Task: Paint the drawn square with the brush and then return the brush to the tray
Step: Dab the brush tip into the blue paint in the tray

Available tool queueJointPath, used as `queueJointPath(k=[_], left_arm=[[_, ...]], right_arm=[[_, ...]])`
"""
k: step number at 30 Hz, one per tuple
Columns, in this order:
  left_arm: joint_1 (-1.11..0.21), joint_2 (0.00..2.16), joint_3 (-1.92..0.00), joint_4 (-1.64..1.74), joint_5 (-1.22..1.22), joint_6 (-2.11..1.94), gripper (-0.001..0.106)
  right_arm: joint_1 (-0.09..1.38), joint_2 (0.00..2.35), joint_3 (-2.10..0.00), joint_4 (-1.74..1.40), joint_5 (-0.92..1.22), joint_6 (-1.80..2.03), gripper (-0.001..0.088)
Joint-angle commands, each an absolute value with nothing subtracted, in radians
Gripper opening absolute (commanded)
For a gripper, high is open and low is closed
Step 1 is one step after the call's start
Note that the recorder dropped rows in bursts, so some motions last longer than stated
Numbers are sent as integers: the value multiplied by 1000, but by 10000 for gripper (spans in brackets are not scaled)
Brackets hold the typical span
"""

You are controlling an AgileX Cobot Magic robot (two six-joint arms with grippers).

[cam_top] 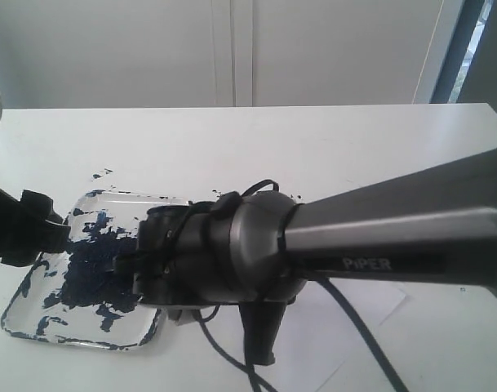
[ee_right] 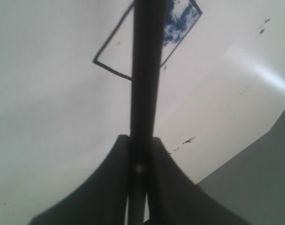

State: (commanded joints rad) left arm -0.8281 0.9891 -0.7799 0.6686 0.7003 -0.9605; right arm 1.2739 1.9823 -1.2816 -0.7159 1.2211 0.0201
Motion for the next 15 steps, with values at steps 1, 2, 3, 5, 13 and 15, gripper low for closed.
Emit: queueJointPath(k=[1,2,3,5,13,15], left_arm=[[-828,989,-780,669,700,-961,779],[-828,989,-780,669,700,-961,779],[-828,989,-780,669,700,-961,779],[-828,989,-780,669,700,-961,779],[-828,989,-780,662,700,-961,779],[-828,989,-780,662,700,-959,779]], right_arm=[[1286,1982,-1282,-710,1221,20,0],[1291,1982,-1282,-711,1221,20,0],[1297,1982,-1282,-711,1221,20,0],[1297,1982,-1282,-714,1221,22,0],[1194,2013,-1282,-773,1221,55,0],[1163,2017,-1282,-773,1221,57,0]])
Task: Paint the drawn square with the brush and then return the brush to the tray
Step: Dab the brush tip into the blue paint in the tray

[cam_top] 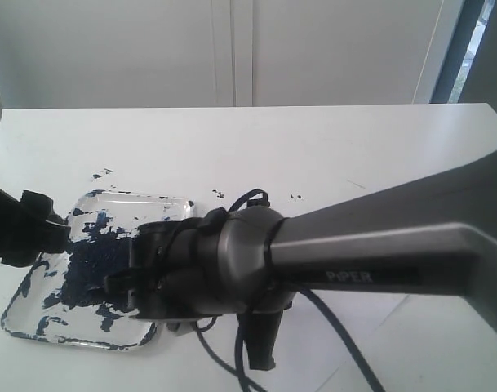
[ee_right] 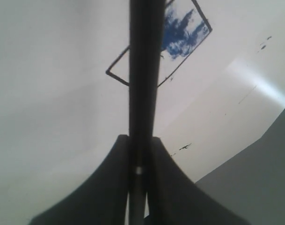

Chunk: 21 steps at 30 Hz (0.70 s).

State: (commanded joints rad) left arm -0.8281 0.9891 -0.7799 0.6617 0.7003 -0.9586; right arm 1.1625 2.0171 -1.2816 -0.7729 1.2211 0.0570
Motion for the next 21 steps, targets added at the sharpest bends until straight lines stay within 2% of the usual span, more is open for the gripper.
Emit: queueJointPath(k=[7,21], left_arm=[[-828,989,-780,662,703,-945,779],[-828,989,-780,659,703,-941,779]], right_arm=[[1116,2015,-1282,-778,1221,90,0],[1186,2010,-1214,-673,1221,48,0]])
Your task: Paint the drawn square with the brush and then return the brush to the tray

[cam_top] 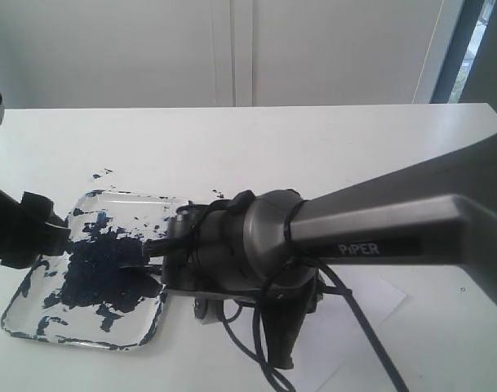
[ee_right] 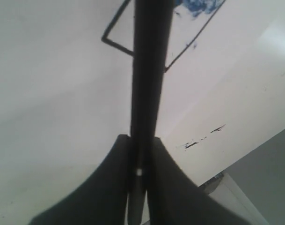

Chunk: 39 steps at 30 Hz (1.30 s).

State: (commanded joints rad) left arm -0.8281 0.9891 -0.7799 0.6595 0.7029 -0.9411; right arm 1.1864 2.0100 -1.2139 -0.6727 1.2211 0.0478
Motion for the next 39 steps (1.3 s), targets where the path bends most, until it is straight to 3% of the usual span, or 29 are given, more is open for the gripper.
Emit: queueJointPath(k=[10,22,39], left_arm=[[-828,989,-780,659,692,-941,779],[-828,1014,-780,652,585,-917,779],[-828,1325,-676,621,-26,-896,779]], right_arm=[[1256,1870,-1208,-678,1221,85,0],[1219,1674,-1091,-650,1221,121,0],[1008,1594,-877,-606,1221,213,0]])
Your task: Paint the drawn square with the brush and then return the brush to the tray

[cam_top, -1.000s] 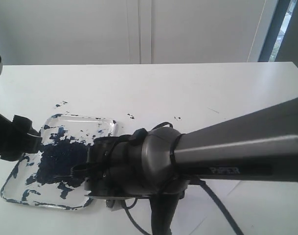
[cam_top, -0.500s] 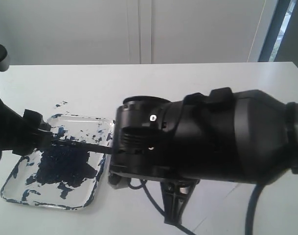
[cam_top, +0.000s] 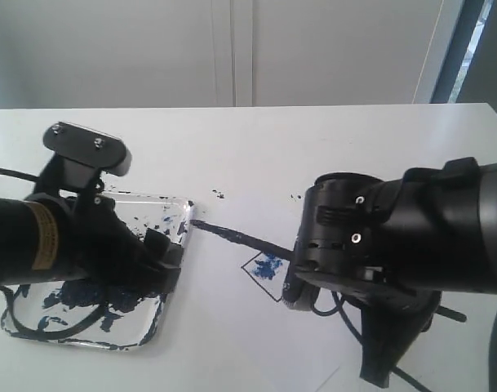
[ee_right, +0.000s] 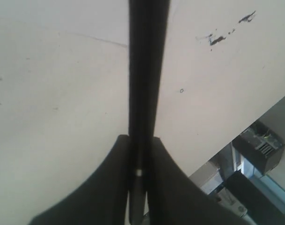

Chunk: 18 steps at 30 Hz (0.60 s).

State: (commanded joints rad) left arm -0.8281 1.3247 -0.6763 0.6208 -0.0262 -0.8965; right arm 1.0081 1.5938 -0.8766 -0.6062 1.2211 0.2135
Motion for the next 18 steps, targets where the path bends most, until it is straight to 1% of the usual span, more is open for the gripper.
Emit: queueJointPath(k=[3,7,12,18], left_arm=[[-828,1431,-676,630,-101,-893,779],[-828,1556,-695,637,-141,-824,779],[-828,1672,-773,655,-108,-802,779],[-831,1732,-841,690,-49,-802,779]], right_arm=[[965,1571,-835,-589,1221,212,0],[930,1545,-779,-564,1221,205,0],[906,1545,-736,-543,1221,184,0],[906,1545,-697,-583,1221,182,0]])
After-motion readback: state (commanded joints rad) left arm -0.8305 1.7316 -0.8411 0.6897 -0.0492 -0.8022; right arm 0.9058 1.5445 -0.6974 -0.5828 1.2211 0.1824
